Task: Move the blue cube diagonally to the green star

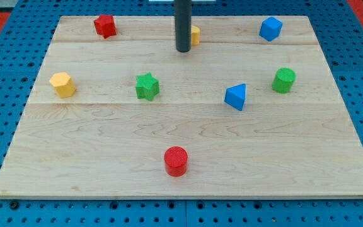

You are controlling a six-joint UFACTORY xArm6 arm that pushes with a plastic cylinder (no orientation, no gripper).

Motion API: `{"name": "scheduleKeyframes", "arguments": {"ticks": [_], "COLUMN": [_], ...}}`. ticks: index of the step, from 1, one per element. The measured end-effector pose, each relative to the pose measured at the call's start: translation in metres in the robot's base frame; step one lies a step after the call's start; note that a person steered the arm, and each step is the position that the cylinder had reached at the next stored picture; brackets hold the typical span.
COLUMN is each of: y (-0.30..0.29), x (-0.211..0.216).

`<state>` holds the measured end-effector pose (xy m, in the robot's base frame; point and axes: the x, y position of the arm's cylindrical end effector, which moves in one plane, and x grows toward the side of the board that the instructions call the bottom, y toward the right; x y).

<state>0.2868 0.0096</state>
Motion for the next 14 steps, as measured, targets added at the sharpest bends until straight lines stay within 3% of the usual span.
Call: {"name": "scheduleKeyframes", "arguments": {"ticks": [2,3,4,5,9,10,12,14], "y": [0.009,-0.033,-0.128,-0.174,-0.172,-0.153,-0.012,0.101], "x": [-0.029,-0.025,-0.051,-0.067,-0.026,0.014,0.021,-0.065]}}
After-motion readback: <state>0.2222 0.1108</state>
